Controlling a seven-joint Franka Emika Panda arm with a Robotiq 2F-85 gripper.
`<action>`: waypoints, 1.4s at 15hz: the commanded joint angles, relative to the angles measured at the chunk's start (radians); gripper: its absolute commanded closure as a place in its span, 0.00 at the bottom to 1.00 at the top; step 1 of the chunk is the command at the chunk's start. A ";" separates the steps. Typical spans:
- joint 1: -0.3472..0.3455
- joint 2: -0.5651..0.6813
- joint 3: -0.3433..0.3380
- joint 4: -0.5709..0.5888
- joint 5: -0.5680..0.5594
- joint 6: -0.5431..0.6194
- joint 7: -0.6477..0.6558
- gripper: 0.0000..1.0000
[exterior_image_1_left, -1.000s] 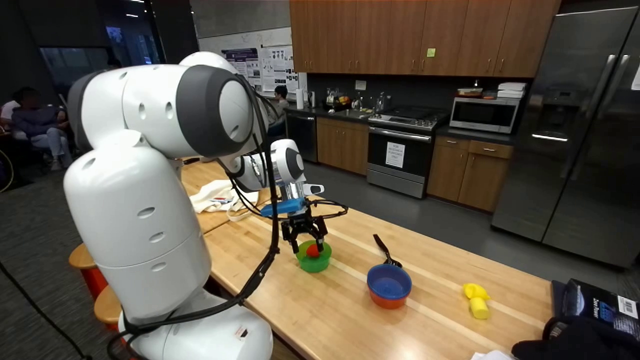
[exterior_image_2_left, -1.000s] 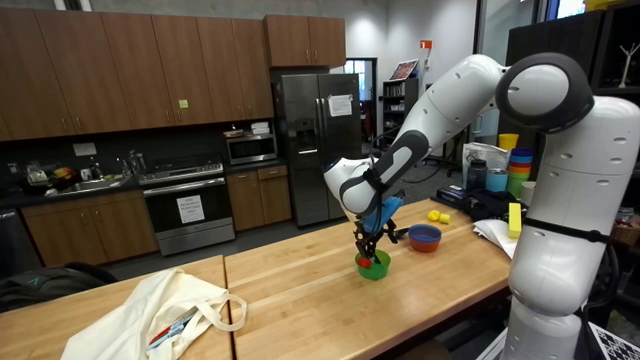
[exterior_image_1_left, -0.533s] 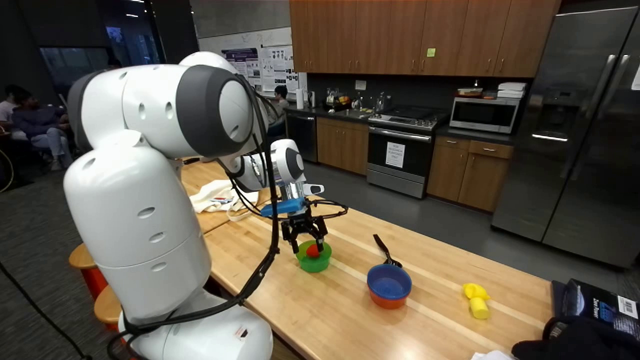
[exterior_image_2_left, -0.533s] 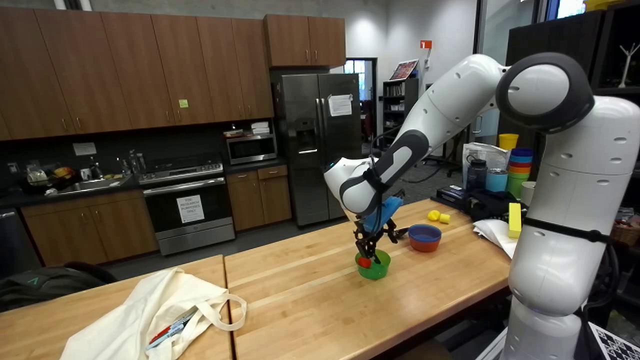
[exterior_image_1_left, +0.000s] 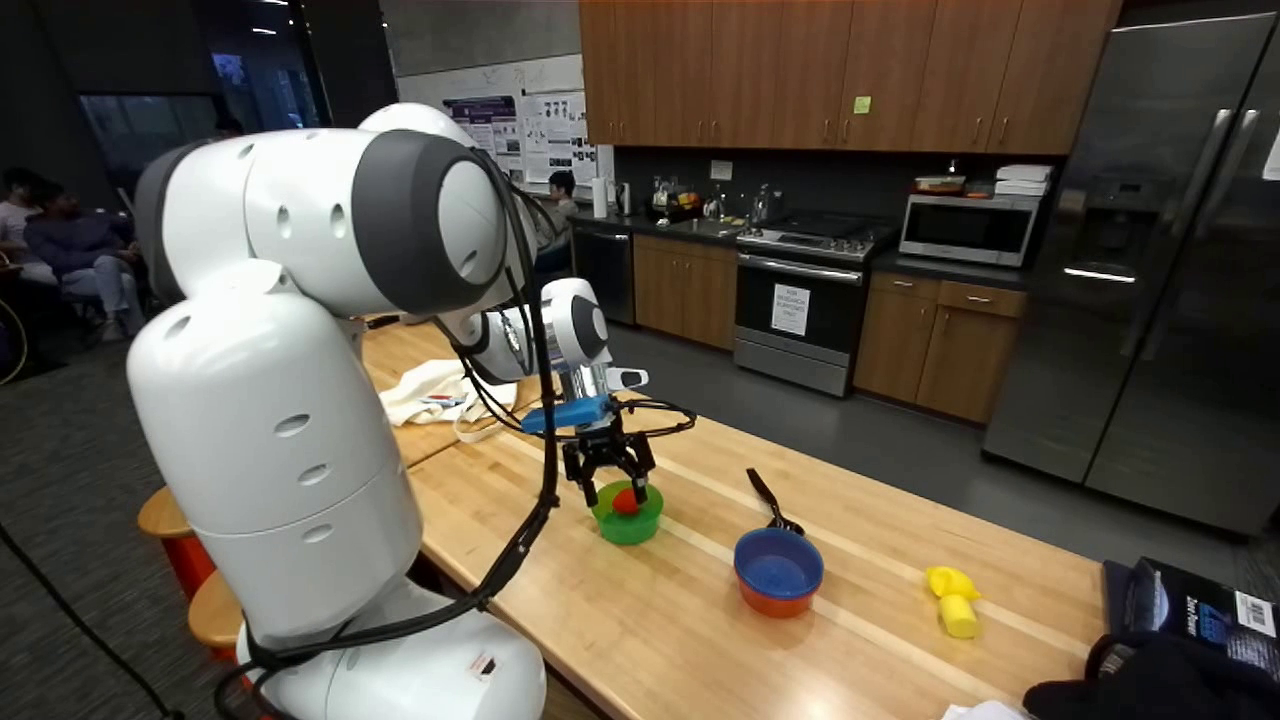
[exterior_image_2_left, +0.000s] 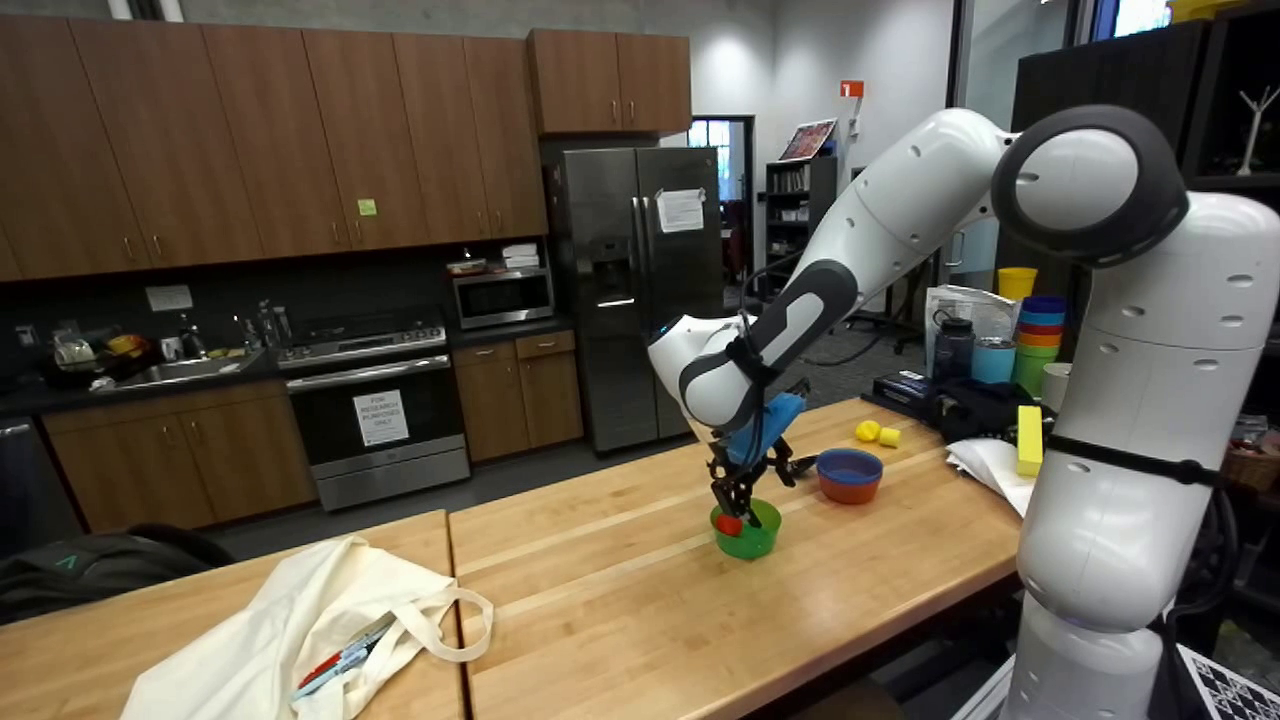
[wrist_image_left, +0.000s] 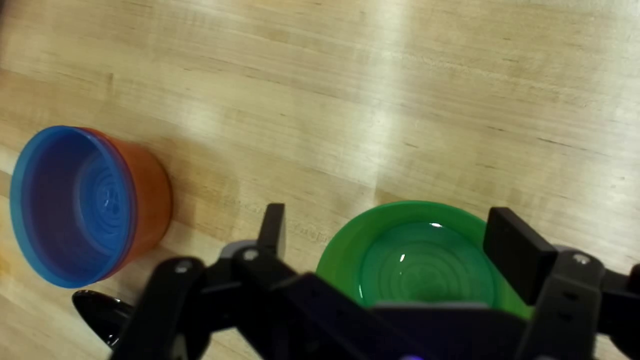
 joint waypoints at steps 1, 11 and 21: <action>0.000 0.000 0.000 0.001 0.001 -0.001 0.000 0.00; 0.000 0.000 0.000 0.001 0.001 -0.001 0.000 0.00; 0.016 0.014 0.016 0.006 -0.007 -0.001 -0.020 0.00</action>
